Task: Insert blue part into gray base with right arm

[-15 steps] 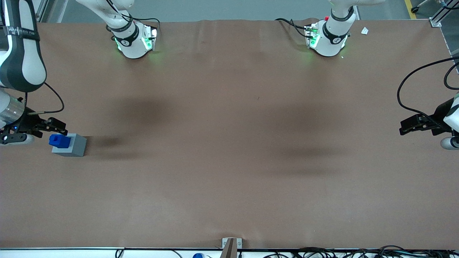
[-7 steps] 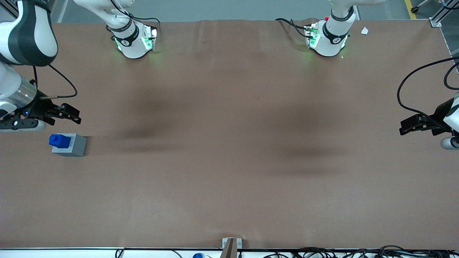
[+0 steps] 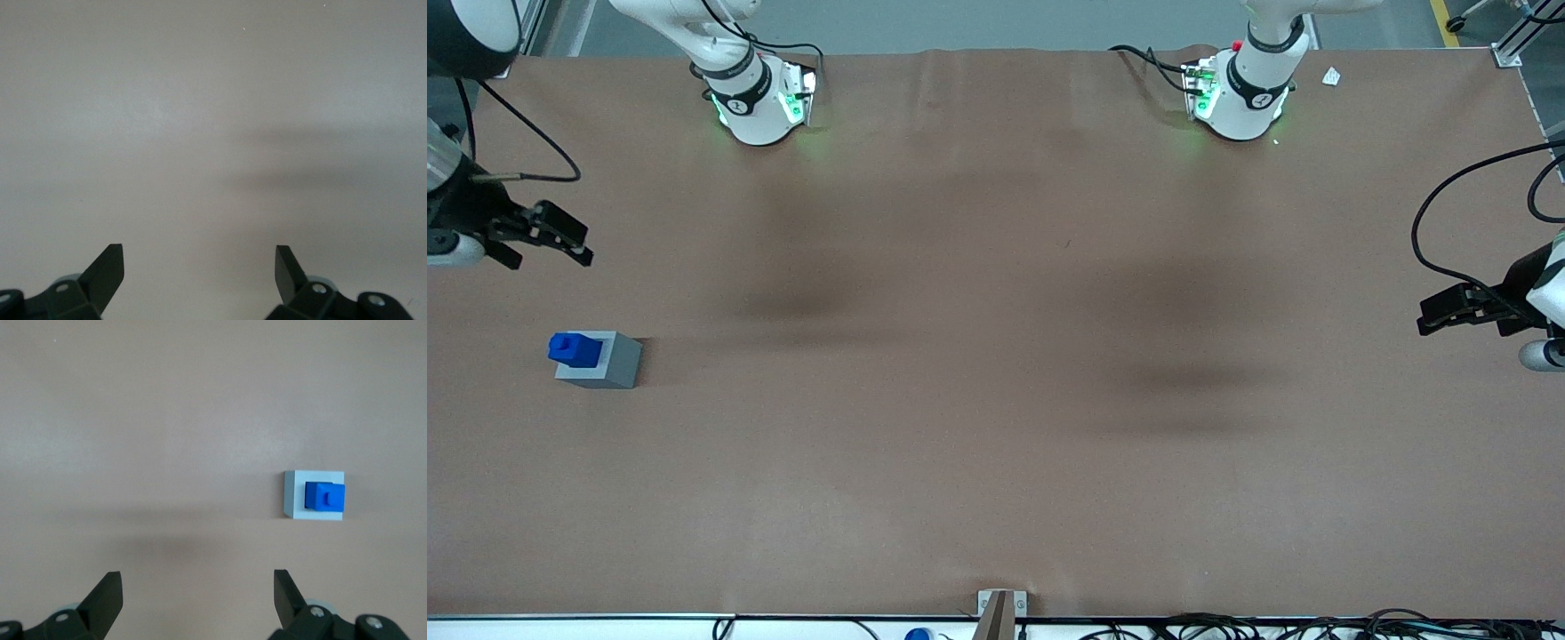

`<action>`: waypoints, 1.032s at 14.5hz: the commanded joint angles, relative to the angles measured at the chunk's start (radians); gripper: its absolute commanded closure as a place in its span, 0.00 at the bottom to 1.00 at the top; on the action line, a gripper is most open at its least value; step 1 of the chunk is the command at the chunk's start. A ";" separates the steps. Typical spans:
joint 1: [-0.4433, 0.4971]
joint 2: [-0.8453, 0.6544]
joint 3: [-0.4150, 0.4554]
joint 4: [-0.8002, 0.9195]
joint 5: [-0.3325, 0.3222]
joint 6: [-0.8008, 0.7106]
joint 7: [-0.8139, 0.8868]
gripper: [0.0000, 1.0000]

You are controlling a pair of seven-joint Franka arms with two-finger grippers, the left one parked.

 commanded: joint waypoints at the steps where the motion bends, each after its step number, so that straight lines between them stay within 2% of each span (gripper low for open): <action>1: 0.005 0.001 -0.002 0.083 0.010 -0.090 0.014 0.00; 6: 0.000 0.010 -0.005 0.165 -0.001 -0.146 0.020 0.00; 8: 0.006 0.018 -0.004 0.200 -0.002 -0.194 0.075 0.00; 15: 0.010 0.029 -0.005 0.223 -0.016 -0.191 0.086 0.00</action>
